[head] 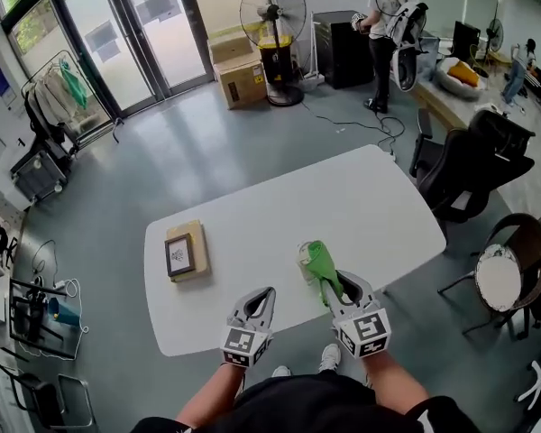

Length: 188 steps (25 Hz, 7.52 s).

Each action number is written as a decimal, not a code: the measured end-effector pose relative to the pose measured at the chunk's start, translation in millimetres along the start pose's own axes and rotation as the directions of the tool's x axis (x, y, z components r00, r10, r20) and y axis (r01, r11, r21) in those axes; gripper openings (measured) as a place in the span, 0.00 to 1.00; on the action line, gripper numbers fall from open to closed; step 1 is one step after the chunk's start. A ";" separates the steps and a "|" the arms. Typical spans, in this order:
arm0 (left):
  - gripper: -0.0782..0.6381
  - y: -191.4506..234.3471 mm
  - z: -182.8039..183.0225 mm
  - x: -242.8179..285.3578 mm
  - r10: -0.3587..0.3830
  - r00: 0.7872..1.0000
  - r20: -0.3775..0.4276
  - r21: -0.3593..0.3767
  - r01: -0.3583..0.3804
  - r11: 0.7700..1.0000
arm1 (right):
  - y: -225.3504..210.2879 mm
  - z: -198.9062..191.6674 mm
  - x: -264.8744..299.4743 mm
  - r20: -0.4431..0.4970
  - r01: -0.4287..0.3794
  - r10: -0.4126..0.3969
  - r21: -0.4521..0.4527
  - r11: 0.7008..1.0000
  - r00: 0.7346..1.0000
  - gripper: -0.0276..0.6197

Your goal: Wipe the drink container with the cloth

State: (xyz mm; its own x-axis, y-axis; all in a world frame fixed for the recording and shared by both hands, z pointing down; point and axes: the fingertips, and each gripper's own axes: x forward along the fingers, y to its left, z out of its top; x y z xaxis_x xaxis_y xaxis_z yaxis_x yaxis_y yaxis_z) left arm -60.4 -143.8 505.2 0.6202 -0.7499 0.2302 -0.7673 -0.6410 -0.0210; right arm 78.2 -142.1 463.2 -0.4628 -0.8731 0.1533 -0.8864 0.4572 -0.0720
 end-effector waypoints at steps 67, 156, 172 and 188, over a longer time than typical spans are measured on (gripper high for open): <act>0.13 73.8 -82.0 -5.4 0.076 0.986 -0.148 -0.104 -0.092 0.990 | 23.9 -142.2 110.9 -0.309 0.109 0.004 0.349 0.931 0.951 0.20; 0.13 -12.8 -75.7 -36.4 0.276 0.946 -0.168 -0.102 -0.296 0.950 | -2.8 -216.0 81.5 -0.526 -0.549 0.166 -0.760 0.347 0.834 0.22; 0.13 -21.4 -70.6 -21.3 0.286 0.946 -0.150 -0.112 -0.304 0.946 | -3.6 -254.7 85.0 -0.588 -0.591 0.131 -0.724 0.355 0.799 0.23; 0.13 -42.8 -58.1 -2.3 0.301 0.947 -0.109 -0.195 -0.317 0.928 | -8.1 -89.6 25.3 -0.164 -0.422 0.389 -0.403 0.812 0.906 0.22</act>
State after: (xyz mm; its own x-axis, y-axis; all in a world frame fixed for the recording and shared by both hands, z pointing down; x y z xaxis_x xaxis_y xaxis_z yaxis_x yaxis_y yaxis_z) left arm -38.5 -105.2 562.1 0.3388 -0.8857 0.3174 -0.9407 -0.3252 0.0967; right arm 74.3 -152.7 555.9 -0.7631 -0.5858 0.2729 -0.5220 0.8077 0.2742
